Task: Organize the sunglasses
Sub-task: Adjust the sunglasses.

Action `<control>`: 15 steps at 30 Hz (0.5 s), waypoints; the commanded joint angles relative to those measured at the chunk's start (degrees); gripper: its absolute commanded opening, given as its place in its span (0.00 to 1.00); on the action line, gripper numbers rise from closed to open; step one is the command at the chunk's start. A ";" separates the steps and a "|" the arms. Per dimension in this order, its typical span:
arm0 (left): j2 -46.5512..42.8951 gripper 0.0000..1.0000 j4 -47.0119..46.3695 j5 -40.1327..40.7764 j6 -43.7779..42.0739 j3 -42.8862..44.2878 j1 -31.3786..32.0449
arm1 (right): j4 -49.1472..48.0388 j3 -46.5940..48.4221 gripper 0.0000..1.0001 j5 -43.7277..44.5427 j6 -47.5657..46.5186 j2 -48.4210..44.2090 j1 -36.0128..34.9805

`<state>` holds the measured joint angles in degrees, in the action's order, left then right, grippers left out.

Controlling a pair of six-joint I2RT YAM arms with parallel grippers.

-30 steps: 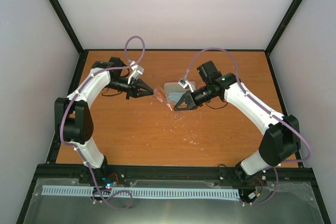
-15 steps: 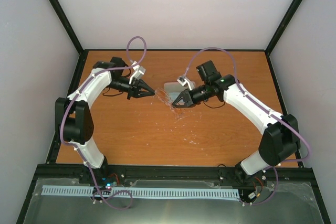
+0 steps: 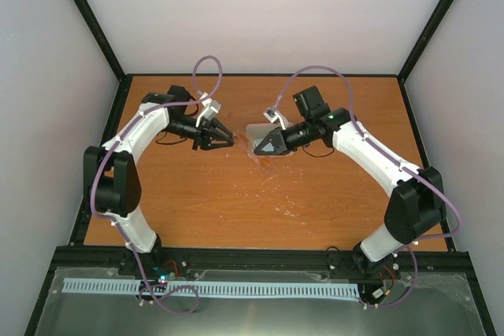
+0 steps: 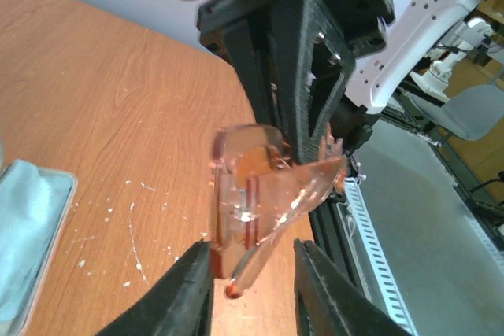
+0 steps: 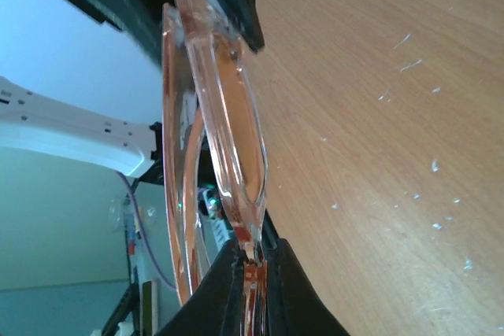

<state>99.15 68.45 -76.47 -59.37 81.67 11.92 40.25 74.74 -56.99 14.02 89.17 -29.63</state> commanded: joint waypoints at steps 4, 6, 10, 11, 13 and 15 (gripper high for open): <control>-3.56 0.73 -4.64 3.91 4.59 -2.60 0.87 | 12.86 6.76 0.03 15.56 -9.26 0.68 1.78; -4.73 0.82 -7.27 5.76 5.90 -4.39 -0.14 | 18.06 8.42 0.03 23.66 -12.20 1.01 2.10; -4.96 0.84 -9.95 7.66 6.39 -6.17 -2.38 | 23.91 9.42 0.03 37.44 -18.00 2.31 2.03; -4.74 0.84 -10.07 7.89 6.15 -6.26 -2.69 | 23.97 9.28 0.03 39.02 -19.20 2.47 2.04; -4.20 0.83 -9.87 8.22 5.49 -6.35 -3.10 | 23.44 9.60 0.03 43.21 -20.57 3.02 2.08; -4.09 0.81 -10.24 8.35 5.40 -6.67 -3.30 | 23.30 11.20 0.03 47.91 -21.79 4.46 1.97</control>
<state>95.24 60.62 -69.19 -53.45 75.35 9.43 60.80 83.15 -22.28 -2.22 91.46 -27.83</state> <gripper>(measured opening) 0.825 0.038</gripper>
